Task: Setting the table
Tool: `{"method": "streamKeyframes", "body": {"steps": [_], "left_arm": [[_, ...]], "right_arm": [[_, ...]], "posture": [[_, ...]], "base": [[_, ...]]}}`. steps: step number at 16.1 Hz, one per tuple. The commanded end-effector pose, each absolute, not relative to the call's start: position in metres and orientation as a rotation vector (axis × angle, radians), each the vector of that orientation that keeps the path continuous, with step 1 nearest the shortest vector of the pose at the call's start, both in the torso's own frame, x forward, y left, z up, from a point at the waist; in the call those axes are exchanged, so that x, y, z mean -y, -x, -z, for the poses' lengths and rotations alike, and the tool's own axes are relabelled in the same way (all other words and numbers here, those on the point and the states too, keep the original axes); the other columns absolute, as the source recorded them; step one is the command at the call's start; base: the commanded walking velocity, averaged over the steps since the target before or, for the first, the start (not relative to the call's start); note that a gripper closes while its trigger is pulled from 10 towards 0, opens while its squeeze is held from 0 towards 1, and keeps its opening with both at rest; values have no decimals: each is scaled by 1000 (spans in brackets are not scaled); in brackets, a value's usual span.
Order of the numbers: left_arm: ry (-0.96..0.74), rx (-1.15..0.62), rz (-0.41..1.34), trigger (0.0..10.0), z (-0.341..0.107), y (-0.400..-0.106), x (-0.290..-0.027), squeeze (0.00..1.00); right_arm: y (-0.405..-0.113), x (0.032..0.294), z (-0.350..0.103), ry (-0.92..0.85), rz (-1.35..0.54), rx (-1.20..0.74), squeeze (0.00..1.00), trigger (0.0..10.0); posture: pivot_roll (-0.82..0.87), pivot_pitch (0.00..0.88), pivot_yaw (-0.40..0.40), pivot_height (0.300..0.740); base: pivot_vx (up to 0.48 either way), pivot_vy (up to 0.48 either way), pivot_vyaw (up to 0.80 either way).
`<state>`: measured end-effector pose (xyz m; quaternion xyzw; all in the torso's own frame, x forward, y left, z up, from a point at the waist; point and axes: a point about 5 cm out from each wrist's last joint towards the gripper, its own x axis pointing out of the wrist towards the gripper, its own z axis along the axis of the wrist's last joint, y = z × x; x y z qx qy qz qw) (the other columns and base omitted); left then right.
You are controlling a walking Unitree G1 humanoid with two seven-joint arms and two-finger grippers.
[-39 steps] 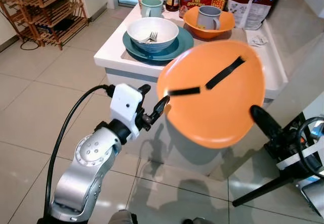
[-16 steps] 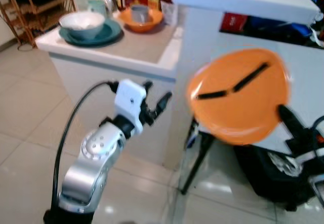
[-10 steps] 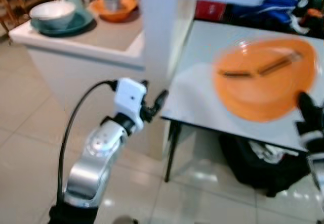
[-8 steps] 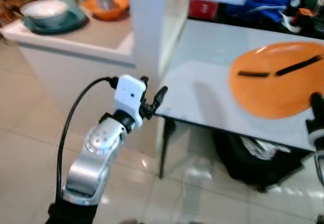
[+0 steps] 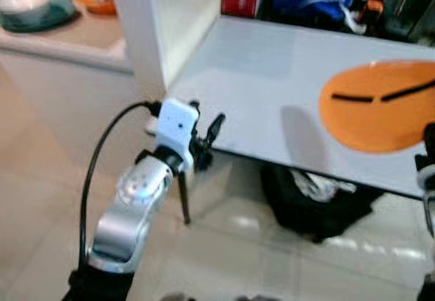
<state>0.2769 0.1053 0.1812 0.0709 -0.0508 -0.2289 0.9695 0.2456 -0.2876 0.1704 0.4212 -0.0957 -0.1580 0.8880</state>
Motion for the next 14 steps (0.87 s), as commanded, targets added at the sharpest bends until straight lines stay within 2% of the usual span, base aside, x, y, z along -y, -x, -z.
{"method": "streamKeyframes", "body": {"steps": [1, 12, 14], "left_arm": [[-151, 110, 460, 10000, -184, -278, -106, 0], [-156, 121, 464, 10000, -186, -278, -105, 0], [-132, 108, 451, 10000, -187, -279, -103, 0]], "right_arm": [[-248, 284, -181, -841, 292, 224, 0, 10000], [-255, 267, -176, -874, 232, 144, 0, 10000], [-256, 256, -174, -848, 191, 107, 0, 10000]], "posture": [[4, 68, -19, 740], [7, 58, -21, 740], [8, 56, -21, 740]], "base": [[0, -472, 0], [0, -472, 0], [0, -161, 0]]}}
